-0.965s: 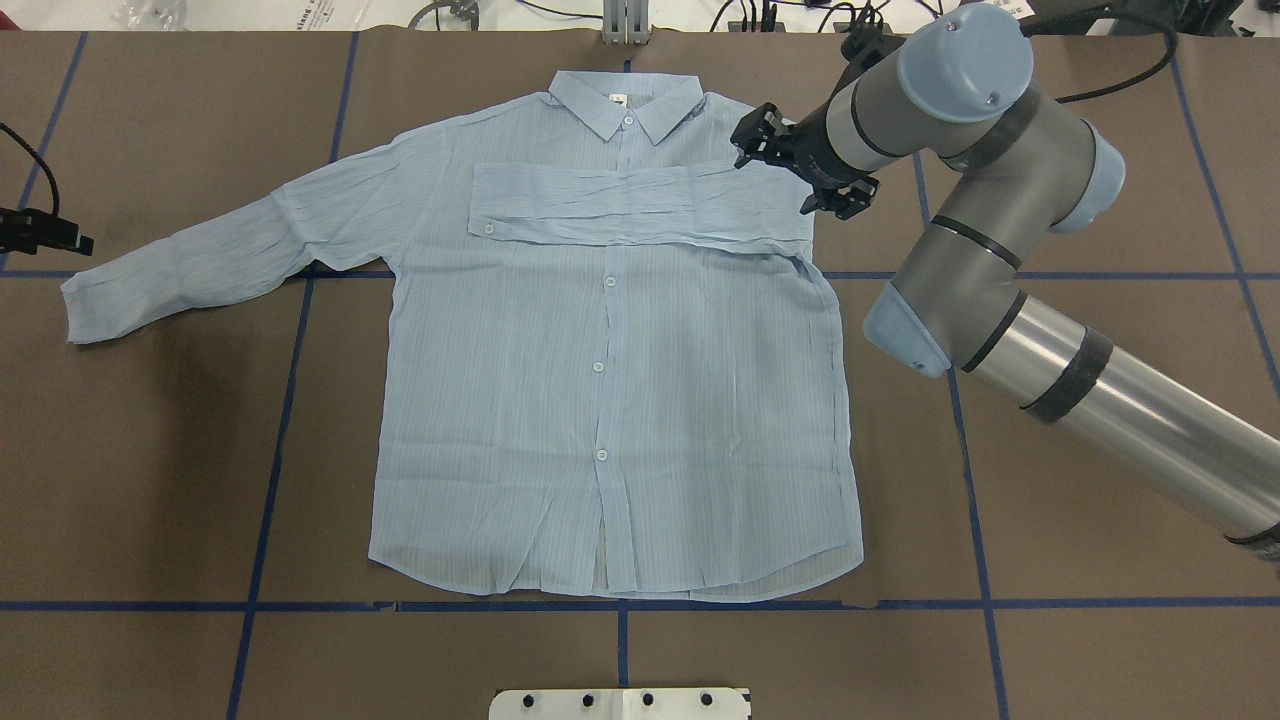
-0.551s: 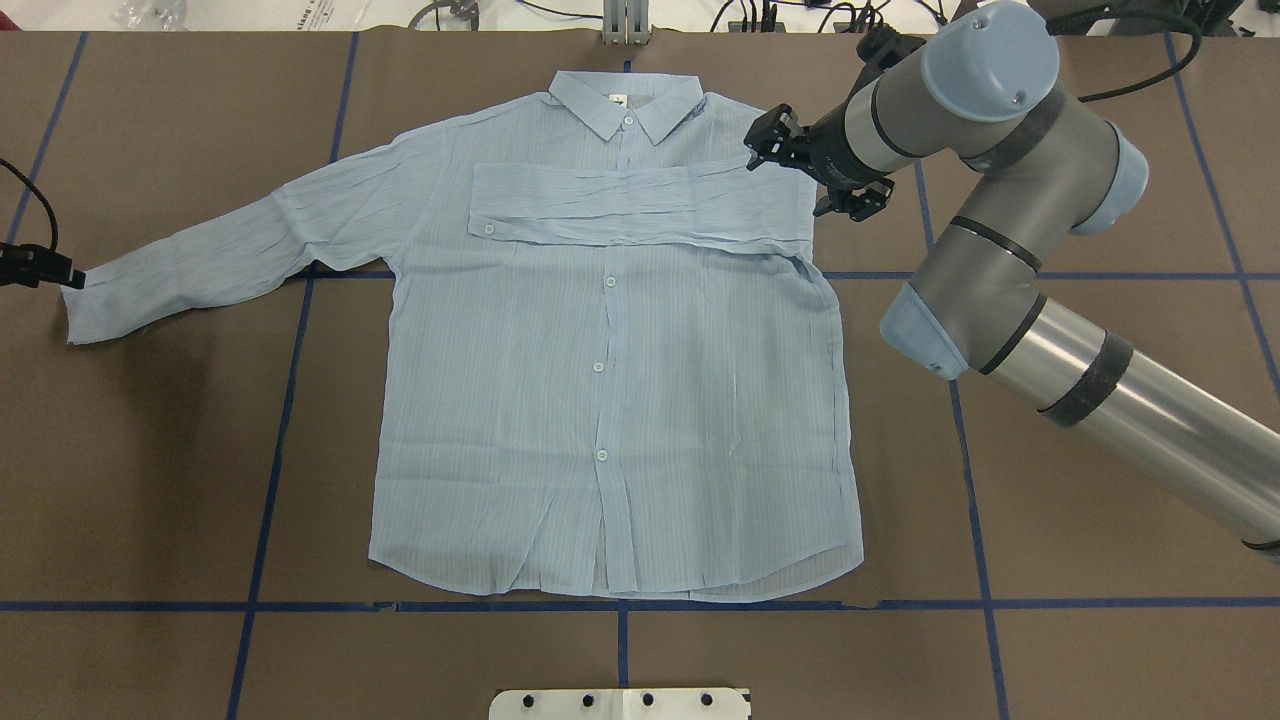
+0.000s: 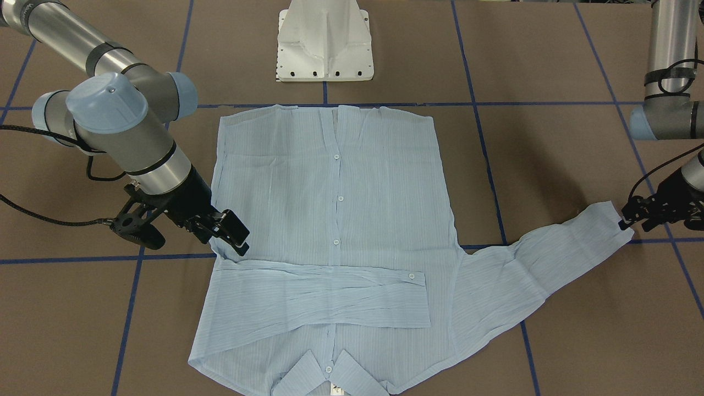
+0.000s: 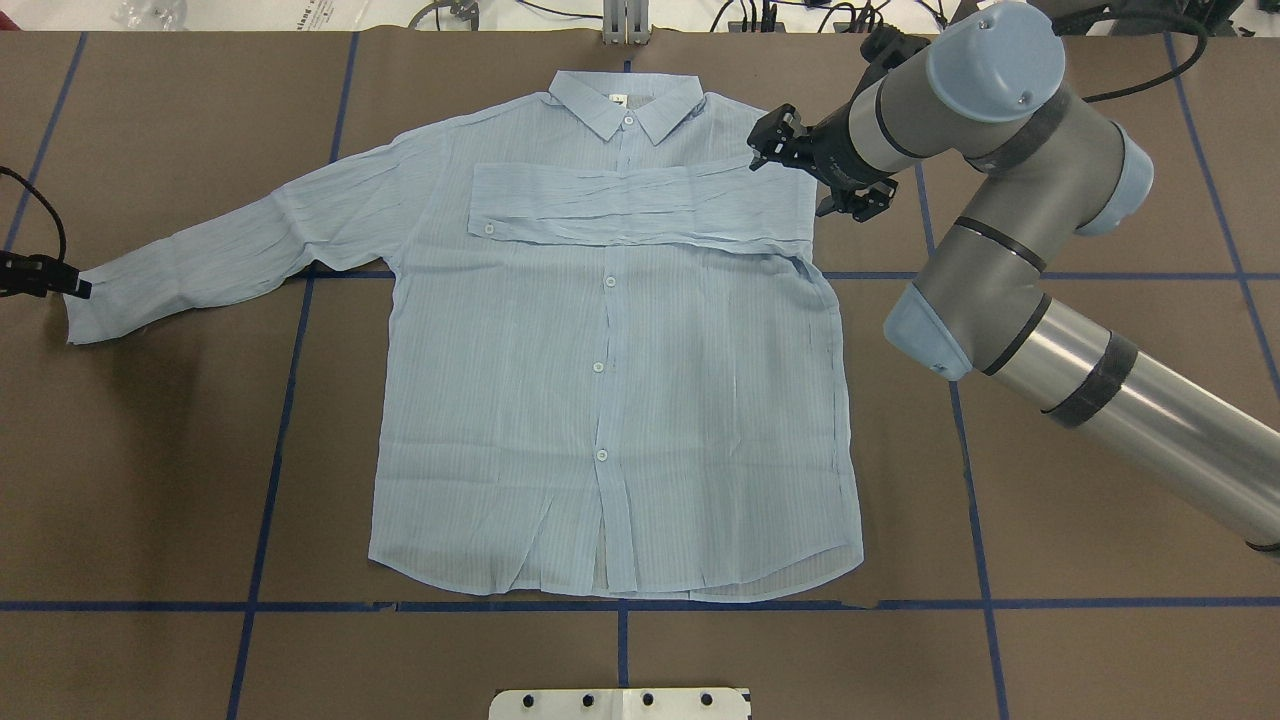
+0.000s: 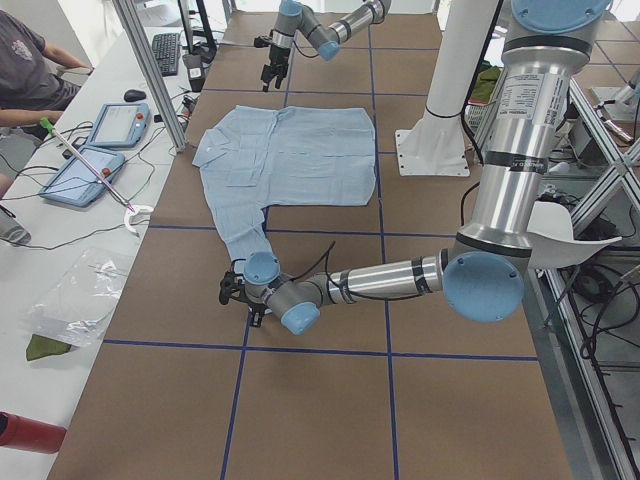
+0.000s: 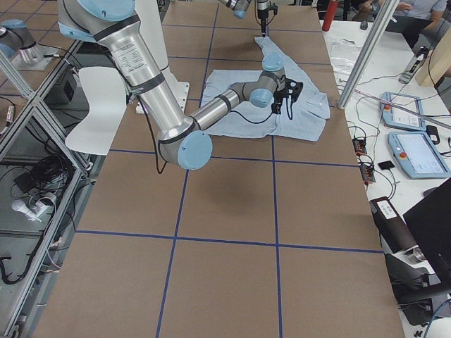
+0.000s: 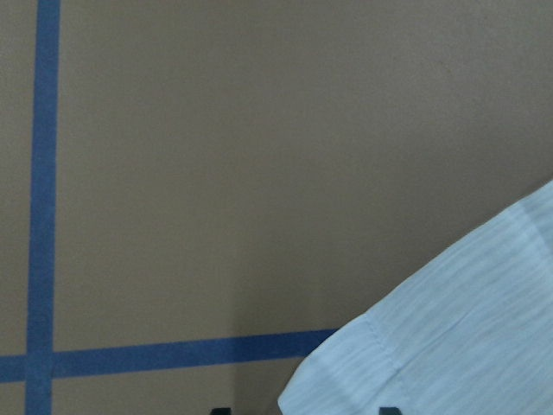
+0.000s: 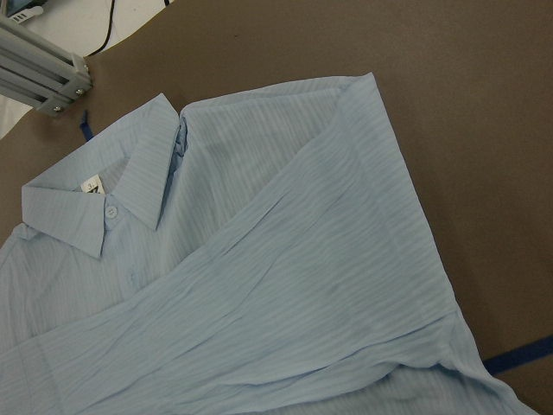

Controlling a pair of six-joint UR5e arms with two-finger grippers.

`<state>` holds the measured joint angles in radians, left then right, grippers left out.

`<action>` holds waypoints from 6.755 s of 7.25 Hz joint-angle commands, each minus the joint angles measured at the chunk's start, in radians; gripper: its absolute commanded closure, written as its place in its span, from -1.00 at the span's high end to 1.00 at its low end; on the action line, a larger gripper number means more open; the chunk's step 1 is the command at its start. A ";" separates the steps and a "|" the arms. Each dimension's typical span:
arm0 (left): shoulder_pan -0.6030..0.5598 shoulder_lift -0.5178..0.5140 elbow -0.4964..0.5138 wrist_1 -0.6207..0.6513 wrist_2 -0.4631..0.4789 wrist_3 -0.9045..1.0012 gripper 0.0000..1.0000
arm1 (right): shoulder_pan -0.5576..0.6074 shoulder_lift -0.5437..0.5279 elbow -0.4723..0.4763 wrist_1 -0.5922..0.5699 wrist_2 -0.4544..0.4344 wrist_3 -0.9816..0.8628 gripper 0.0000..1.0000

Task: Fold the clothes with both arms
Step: 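Move the left gripper to the other sleeve while the right gripper waits, then fold the sleeve nearest the left gripper across the shirt's upper back, then move both grippers down to the shirt hem corners nearest the robot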

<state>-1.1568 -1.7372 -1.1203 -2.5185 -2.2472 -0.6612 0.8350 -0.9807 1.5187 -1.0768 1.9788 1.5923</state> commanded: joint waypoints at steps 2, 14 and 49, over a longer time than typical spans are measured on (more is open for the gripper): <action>0.002 -0.002 0.002 0.000 0.000 -0.001 -0.16 | 0.001 0.002 0.001 0.000 0.000 0.000 0.93; 0.085 -0.180 -0.254 0.058 -0.008 -0.503 -1.00 | 0.067 -0.179 0.132 -0.072 0.032 -0.190 0.97; 0.479 -0.212 -0.710 0.279 0.400 -0.954 0.49 | -0.741 -0.550 0.566 -0.272 -0.666 0.535 0.52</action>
<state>-0.6812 -1.9518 -1.8309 -2.2400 -1.8623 -1.6151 0.0961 -1.5359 2.0864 -1.3456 1.3137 2.1272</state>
